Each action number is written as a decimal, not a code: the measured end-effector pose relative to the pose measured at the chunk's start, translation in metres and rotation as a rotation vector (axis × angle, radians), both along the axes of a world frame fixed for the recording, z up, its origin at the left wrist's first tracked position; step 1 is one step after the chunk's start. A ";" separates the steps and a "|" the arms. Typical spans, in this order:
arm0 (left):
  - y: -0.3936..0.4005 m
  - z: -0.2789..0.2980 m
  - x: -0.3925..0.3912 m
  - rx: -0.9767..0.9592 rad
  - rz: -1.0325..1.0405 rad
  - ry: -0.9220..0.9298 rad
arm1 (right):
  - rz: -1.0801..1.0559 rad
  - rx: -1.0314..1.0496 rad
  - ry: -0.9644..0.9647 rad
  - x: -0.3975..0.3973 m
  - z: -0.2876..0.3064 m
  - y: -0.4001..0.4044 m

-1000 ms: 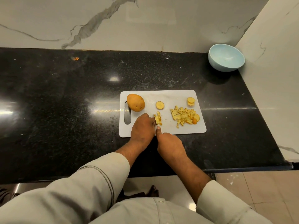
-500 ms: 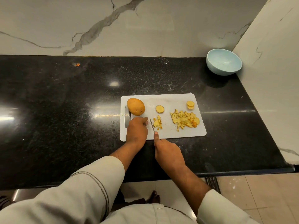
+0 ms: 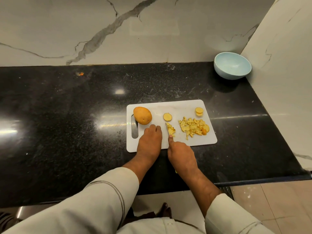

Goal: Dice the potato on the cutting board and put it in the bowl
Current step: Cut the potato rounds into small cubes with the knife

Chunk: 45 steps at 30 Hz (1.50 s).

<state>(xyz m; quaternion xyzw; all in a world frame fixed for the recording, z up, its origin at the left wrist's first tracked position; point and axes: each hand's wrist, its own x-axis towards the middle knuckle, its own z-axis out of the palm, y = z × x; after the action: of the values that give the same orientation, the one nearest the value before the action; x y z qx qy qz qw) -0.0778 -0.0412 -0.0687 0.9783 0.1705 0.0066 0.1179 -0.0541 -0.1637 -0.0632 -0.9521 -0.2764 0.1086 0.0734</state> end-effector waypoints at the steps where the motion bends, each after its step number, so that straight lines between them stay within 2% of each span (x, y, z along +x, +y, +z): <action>1: 0.000 -0.001 0.001 0.037 -0.023 0.024 | -0.011 0.001 0.002 0.001 0.000 -0.003; 9: -0.001 0.007 0.011 0.017 -0.037 0.103 | -0.104 -0.005 -0.006 0.017 0.003 -0.030; 16: 0.006 0.030 0.052 -0.270 0.031 -0.012 | -0.002 0.021 0.039 0.006 0.009 -0.031; 21: 0.012 0.037 0.079 -0.281 -0.081 0.158 | 0.109 0.019 0.132 -0.003 0.013 -0.032; 23: 0.012 0.037 0.082 -0.258 -0.112 0.172 | 0.128 -0.019 0.141 0.002 0.013 -0.034; 28: 0.011 0.030 0.071 -0.232 -0.059 0.096 | 0.093 -0.028 0.104 0.023 0.013 -0.046; 35: 0.009 0.011 0.040 -0.351 -0.002 0.000 | 0.072 -0.047 0.089 0.042 0.016 -0.058; 41: 0.019 0.009 0.034 -0.466 0.077 0.037 | 0.013 0.149 0.075 0.026 0.019 -0.048; 45: 0.020 0.005 0.030 -0.534 0.117 -0.032 | 0.022 0.118 0.047 0.017 0.016 -0.032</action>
<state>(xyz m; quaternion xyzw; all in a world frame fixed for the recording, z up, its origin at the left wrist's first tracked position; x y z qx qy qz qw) -0.0480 -0.0211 -0.0639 0.9007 0.2208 -0.0162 0.3737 -0.0374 -0.1952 -0.0471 -0.9401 -0.2910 0.1152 0.1347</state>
